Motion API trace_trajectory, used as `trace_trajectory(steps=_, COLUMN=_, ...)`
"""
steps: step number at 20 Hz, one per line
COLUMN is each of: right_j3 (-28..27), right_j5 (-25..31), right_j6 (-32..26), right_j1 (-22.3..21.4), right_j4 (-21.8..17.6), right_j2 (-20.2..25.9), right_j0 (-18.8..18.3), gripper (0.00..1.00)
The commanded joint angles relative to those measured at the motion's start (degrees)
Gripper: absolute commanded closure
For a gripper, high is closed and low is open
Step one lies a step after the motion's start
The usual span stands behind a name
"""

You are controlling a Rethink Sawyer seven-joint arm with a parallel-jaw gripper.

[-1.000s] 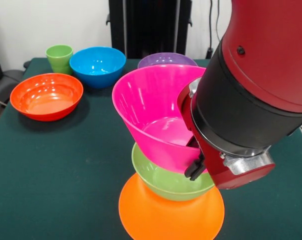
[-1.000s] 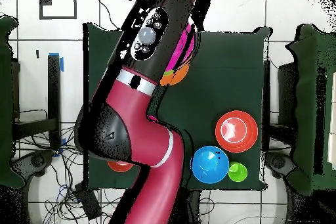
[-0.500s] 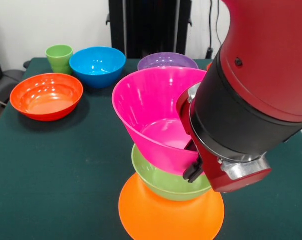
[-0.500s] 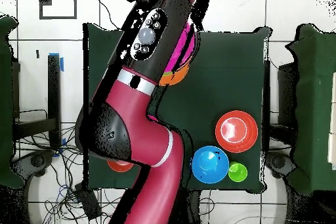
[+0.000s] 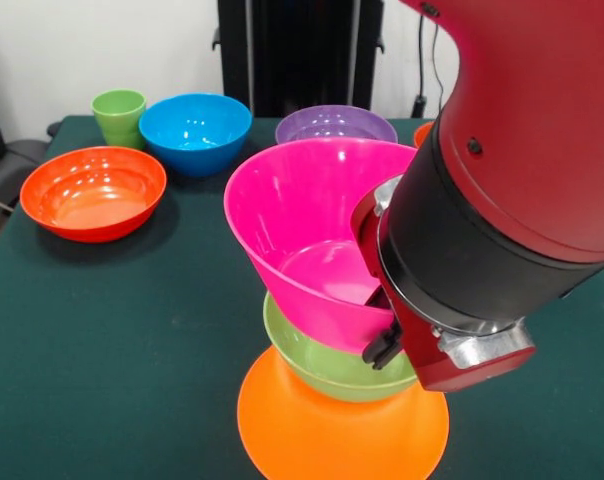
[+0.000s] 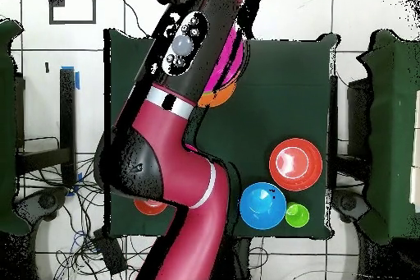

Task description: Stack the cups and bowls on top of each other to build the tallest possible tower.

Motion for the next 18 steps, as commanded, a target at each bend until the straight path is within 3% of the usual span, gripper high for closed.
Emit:
trace_trajectory(steps=1, right_j3=-2.06, right_j5=1.13, right_j6=10.65, right_j1=0.36, right_j4=-0.80, right_j2=-5.05, right_j0=-0.66, gripper=1.00)
trace_trajectory(steps=18, right_j3=-2.03, right_j5=-1.74, right_j6=11.62, right_j1=0.34, right_j4=0.04, right_j2=-4.54, right_j0=-0.64, gripper=1.00)
